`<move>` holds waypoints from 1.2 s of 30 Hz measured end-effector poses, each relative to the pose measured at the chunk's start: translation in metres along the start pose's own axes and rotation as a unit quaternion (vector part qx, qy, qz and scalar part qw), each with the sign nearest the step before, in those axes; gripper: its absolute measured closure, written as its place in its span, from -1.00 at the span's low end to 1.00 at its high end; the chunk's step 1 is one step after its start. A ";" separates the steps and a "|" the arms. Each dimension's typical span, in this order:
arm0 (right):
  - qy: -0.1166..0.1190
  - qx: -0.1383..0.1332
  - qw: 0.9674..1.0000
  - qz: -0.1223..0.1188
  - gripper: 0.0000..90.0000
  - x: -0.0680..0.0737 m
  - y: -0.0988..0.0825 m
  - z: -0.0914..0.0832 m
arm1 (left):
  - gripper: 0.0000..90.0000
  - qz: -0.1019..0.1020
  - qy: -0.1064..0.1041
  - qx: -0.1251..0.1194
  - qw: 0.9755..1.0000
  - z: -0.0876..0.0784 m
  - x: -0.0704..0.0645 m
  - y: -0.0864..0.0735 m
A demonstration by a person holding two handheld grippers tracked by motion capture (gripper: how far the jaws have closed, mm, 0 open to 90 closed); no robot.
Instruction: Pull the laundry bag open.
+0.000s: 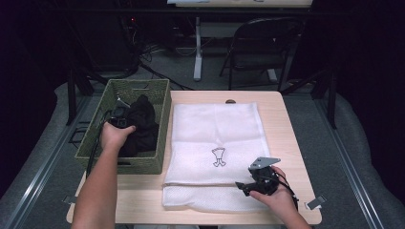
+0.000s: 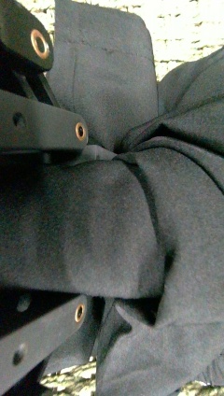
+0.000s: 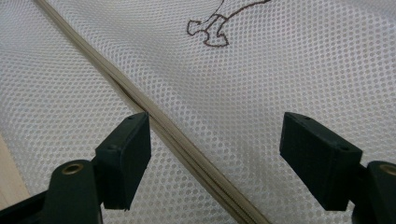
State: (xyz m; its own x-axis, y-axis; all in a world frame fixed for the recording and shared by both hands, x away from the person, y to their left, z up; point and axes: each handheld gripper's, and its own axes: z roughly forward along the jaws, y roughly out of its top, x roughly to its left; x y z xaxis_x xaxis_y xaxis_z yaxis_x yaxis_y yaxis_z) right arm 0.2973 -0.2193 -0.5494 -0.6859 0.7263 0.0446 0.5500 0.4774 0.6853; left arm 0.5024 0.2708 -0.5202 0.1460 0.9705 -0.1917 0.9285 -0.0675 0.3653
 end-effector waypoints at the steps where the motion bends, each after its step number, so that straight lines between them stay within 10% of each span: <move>1: 0.000 0.000 1.000 0.000 -0.46 0.000 0.000 0.000 | 0.29 -0.001 -0.001 -0.001 1.000 -0.002 0.000 0.000; 36: 0.006 -0.017 0.998 -0.054 0.04 0.011 0.002 -0.001 | 0.28 -0.005 0.002 -0.047 0.999 -0.070 -0.001 0.019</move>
State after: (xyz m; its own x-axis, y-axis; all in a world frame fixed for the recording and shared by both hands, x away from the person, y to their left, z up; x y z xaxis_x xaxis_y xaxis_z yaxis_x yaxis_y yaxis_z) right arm 0.2908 -0.2107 -0.5468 -0.7460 0.6655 -0.0221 0.4568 0.5356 0.7103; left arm 0.4964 0.2851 -0.4488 0.1362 0.9718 -0.1926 0.8939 -0.0367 0.4467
